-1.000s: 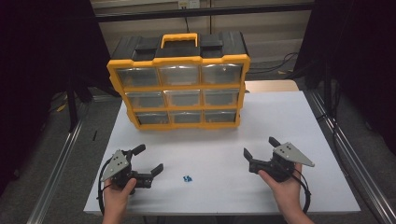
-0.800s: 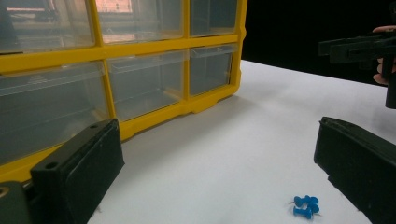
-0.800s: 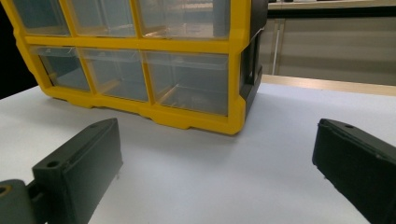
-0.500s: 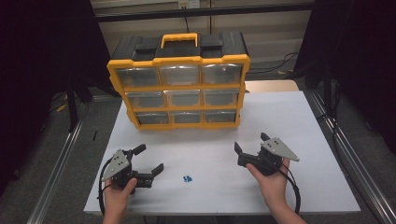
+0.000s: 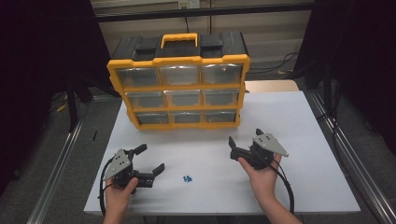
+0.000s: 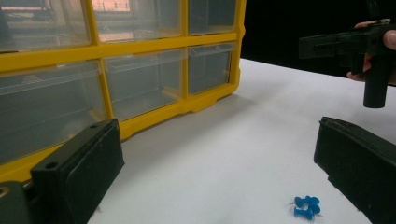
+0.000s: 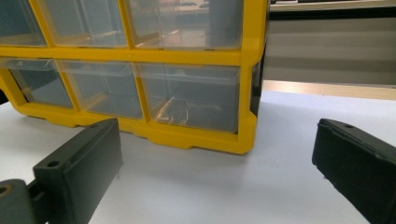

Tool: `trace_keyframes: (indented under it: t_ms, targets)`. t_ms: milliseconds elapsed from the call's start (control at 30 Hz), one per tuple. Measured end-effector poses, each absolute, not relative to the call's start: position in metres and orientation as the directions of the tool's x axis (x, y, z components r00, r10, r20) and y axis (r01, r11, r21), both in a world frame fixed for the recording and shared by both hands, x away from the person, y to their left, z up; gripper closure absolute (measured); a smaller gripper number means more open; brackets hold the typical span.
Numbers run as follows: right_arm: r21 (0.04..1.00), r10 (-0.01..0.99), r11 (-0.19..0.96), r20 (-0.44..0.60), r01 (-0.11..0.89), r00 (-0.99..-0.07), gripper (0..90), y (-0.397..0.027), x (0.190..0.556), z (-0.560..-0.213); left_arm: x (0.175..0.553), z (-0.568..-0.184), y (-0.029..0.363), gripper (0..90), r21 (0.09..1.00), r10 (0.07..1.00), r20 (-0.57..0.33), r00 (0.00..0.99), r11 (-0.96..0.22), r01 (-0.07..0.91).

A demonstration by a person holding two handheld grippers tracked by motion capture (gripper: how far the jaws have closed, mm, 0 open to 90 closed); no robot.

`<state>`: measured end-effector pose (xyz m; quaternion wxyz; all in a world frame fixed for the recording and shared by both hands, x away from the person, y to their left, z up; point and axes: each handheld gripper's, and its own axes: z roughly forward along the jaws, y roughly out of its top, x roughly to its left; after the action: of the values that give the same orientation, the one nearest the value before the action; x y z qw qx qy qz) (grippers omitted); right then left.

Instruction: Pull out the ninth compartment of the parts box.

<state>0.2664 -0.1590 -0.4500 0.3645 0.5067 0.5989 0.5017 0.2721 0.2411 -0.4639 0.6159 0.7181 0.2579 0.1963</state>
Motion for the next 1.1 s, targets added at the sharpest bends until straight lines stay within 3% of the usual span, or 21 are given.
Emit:
trace_keyframes:
  t_ms: [1100]
  targets:
    - [0.968,0.986,-0.022,0.063,0.250,-0.157,1.6,-0.131,0.310,-0.454,0.274,-0.464,0.241,1.4,0.985,0.617,-0.029,0.786,-0.116,0.127]
